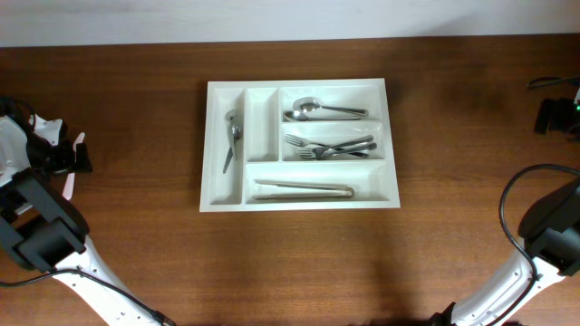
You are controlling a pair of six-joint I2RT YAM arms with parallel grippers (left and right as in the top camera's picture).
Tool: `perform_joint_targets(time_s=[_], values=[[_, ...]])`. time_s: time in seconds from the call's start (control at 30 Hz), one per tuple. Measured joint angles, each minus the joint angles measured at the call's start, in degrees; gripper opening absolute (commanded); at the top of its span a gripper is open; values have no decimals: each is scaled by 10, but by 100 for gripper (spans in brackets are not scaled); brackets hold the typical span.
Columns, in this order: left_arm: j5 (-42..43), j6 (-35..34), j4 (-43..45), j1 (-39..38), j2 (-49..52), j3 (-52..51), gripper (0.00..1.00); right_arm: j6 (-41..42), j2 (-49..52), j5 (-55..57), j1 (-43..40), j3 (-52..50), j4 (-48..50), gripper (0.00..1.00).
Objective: Pack container
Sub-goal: 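Align the left gripper over the knife handle and close on it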
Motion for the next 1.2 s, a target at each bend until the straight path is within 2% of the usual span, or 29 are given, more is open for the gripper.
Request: perform_joint_targets(time_s=[1.2], values=[[-25,2,19,0,16,0,99,0,0,0,0,0,0,99]])
